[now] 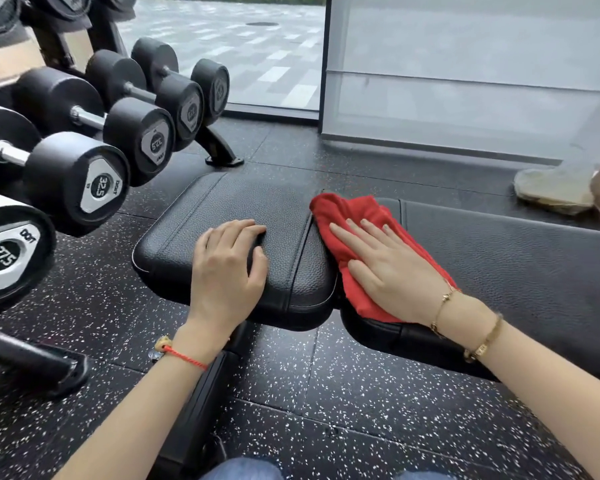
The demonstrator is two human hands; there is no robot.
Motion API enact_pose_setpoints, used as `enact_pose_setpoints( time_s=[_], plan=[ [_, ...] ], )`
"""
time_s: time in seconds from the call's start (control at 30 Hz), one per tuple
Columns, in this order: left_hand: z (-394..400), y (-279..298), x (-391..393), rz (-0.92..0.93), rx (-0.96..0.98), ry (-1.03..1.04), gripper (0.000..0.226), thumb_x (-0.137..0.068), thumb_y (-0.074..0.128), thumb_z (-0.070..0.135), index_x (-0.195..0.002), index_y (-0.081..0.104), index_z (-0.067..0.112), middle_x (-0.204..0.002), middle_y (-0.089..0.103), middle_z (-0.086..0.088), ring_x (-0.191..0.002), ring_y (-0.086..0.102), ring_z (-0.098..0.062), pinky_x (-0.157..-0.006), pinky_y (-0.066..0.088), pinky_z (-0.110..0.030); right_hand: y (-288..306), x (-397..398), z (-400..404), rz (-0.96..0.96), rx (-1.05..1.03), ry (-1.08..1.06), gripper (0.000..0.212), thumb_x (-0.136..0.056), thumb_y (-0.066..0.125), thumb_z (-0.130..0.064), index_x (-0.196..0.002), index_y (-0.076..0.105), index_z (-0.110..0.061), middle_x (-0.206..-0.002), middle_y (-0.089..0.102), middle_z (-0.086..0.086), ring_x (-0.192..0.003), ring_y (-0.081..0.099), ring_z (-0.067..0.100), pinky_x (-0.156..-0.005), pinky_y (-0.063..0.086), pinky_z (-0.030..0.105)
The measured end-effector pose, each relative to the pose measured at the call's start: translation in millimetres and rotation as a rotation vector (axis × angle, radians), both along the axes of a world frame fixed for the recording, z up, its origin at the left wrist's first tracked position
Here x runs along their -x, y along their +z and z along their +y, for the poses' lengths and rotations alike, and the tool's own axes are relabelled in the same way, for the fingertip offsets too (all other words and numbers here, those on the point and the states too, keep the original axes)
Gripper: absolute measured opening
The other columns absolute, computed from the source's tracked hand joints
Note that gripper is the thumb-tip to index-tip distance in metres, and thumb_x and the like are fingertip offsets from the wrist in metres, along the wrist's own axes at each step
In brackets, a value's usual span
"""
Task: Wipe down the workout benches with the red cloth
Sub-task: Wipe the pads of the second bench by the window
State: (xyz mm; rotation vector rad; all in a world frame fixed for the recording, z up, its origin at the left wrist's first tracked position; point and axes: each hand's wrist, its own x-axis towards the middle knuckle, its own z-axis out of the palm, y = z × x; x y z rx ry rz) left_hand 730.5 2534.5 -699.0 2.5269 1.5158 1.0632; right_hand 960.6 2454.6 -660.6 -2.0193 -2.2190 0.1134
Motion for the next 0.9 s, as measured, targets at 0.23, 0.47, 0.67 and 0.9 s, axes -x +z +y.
enact_pose_setpoints(
  time_s=[0.23, 0.47, 0.67, 0.9],
  plan=[
    [-3, 4, 0, -0.008, 0.027, -0.007, 0.037, -0.090, 0.047, 0.024, -0.121, 0.065, 0.016, -0.129, 0.063, 0.000, -0.126, 0.053, -0.021, -0.114, 0.032, -0.044, 10, -29, 55, 0.075, 0.081, -0.254, 0.053, -0.102, 0.025, -0.029, -0.154, 0.013, -0.029, -0.163, 0.005, 0.004, -0.150, 0.004, 0.022, -0.122, -0.001, 0.041],
    [-4, 4, -2, -0.011, 0.030, 0.003, 0.037, -0.090, 0.047, 0.023, -0.121, 0.066, 0.016, -0.129, 0.063, 0.000, -0.126, 0.054, -0.022, -0.114, 0.032, -0.045, 0, -5, 7, 0.054, 0.030, -0.105, 0.056, -0.100, 0.028, -0.030, -0.154, 0.011, -0.032, -0.163, 0.006, 0.003, -0.150, 0.002, 0.023, -0.122, -0.003, 0.042],
    [-3, 4, -2, -0.001, 0.038, 0.003, 0.038, -0.089, 0.047, 0.024, -0.122, 0.065, 0.016, -0.130, 0.063, -0.001, -0.127, 0.053, -0.022, -0.114, 0.032, -0.046, 5, 16, 16, 0.133, 0.060, 0.025, 0.056, -0.101, 0.027, -0.026, -0.153, 0.009, -0.033, -0.163, 0.004, 0.000, -0.150, 0.000, 0.018, -0.122, -0.007, 0.037],
    [0, 8, 22, 0.020, 0.030, 0.068, 0.041, -0.087, 0.050, 0.026, -0.125, 0.062, 0.016, -0.133, 0.059, -0.002, -0.128, 0.050, -0.024, -0.111, 0.035, -0.047, 6, 58, 101, 0.175, 0.053, 0.075, 0.053, -0.101, 0.025, -0.028, -0.153, 0.016, -0.031, -0.163, 0.007, 0.002, -0.150, 0.002, 0.020, -0.122, -0.005, 0.039]
  ],
)
